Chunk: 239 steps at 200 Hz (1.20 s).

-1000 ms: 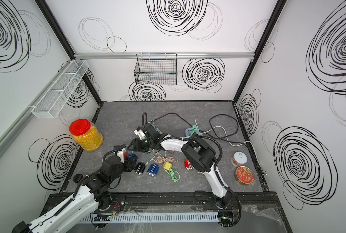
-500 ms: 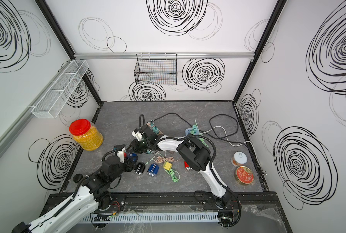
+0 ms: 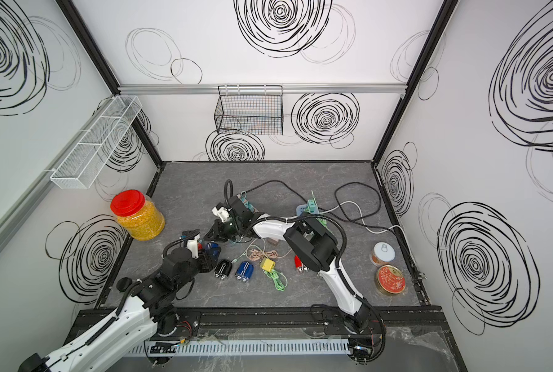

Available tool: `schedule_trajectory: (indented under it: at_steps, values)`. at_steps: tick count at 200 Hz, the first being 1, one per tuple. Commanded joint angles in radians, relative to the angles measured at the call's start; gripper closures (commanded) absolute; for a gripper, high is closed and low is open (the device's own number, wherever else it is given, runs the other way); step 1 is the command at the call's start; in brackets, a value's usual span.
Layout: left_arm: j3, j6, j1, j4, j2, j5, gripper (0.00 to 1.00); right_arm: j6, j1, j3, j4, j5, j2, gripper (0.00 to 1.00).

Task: Unplug the electric shaver
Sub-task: Remove the charging cable from the electric shaver, then place the charging cable at the center of the board.

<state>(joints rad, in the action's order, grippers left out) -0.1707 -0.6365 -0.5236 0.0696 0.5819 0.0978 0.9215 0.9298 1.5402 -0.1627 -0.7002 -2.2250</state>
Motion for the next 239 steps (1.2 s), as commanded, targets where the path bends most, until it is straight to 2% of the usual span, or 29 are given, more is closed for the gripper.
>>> schedule_trajectory:
  at_steps: [1, 85, 124, 173, 239]
  values:
    - [-0.025, -0.01, -0.007, 0.01, 0.004, 0.011, 0.73, -0.037, -0.054, 0.052, 0.036, 0.051, -0.016, 0.94]
    - [-0.057, -0.011, -0.026, 0.053, 0.056, 0.043, 0.75, -0.17, -0.048, 0.173, 0.265, 0.256, -0.047, 0.94]
    - [-0.069, -0.009, -0.028, 0.076, 0.043, 0.086, 0.75, -0.165, -0.041, 0.161, 0.255, 0.247, -0.03, 0.93]
    - [-0.114, -0.002, -0.034, 0.144, 0.103, 0.189, 0.72, -0.159, -0.023, 0.092, 0.255, 0.257, 0.015, 0.91]
    - [-0.147, 0.01, -0.056, 0.166, 0.229, 0.23, 0.69, -0.128, 0.009, -0.132, 0.18, 0.268, 0.119, 0.9]
